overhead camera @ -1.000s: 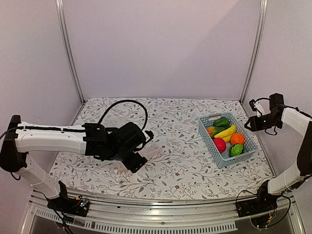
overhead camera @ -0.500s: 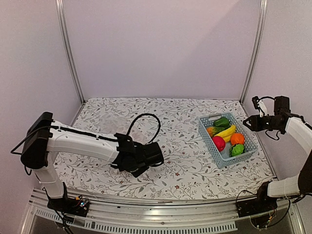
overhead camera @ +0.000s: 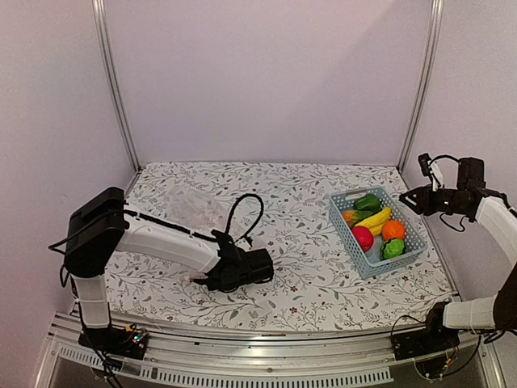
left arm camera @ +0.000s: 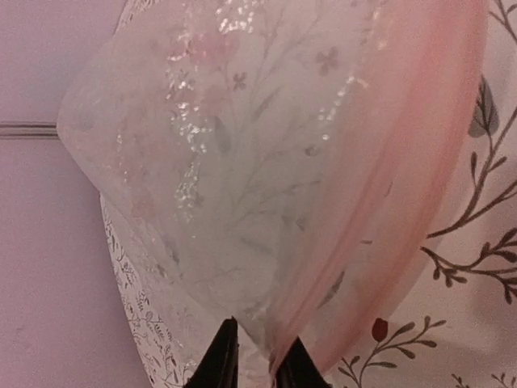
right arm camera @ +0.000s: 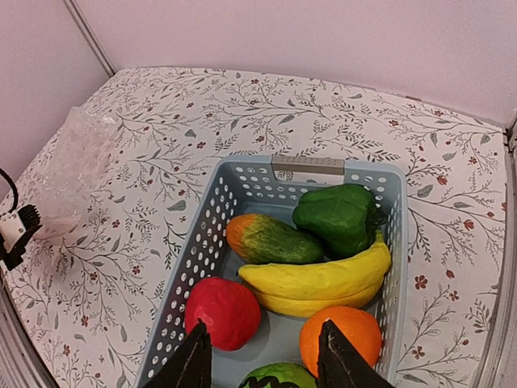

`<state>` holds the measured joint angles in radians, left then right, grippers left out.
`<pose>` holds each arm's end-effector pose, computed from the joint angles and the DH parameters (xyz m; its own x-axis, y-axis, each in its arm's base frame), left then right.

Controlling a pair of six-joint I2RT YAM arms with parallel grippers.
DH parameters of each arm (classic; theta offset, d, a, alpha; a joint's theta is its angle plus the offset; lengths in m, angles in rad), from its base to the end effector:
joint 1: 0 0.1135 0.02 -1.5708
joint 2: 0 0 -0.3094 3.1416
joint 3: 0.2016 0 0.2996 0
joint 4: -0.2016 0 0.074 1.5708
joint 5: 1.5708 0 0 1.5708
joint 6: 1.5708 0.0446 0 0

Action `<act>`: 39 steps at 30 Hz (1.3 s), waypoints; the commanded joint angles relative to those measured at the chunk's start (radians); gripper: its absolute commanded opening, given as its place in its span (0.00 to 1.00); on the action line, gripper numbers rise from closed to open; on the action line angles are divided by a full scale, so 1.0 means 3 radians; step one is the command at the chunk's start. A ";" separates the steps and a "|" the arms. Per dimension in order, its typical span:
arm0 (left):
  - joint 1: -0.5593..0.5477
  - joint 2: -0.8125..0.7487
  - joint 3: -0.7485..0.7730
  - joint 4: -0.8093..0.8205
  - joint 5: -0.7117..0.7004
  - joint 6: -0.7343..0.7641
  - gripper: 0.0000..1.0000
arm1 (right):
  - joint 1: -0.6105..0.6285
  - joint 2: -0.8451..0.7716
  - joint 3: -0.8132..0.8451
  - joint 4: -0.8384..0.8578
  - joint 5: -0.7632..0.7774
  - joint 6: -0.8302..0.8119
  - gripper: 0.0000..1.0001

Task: Place the food in the zip-top bag and seal the zipper
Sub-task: Pick up the zipper food storage bag at the center of the board, then pass from the left arm to the right

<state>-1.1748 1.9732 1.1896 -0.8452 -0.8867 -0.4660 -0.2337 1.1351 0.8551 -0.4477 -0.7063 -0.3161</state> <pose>0.1806 -0.3424 0.1315 -0.6138 0.7320 -0.2958 0.3634 0.5946 0.7172 0.2681 -0.0341 0.2987 -0.5232 -0.1185 -0.8439 -0.4818 0.8580 0.1782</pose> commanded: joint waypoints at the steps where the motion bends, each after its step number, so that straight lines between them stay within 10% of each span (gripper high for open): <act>1: 0.0096 -0.0309 0.0222 0.0004 -0.0165 -0.0140 0.06 | 0.0044 -0.0148 0.0055 -0.0052 -0.0484 -0.0028 0.45; 22: 0.0387 -0.0720 0.1106 0.1411 0.0871 -0.0497 0.00 | 0.2632 0.1116 0.1899 -0.0192 0.0054 0.0709 0.64; 34: 0.0265 -0.0942 0.0789 0.2149 0.1044 -0.0515 0.00 | 0.2976 0.1735 0.2405 -0.0170 0.0405 0.1137 0.70; 39: 0.0165 -0.0941 0.0785 0.2266 0.1031 -0.0315 0.00 | 0.2975 0.1948 0.2537 -0.0186 0.0837 0.1446 0.57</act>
<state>-1.0931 1.7187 1.4258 -0.2306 -0.5789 -0.6109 0.6510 1.6718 1.5738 -0.5003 -0.5777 0.0265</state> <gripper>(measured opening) 0.006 0.624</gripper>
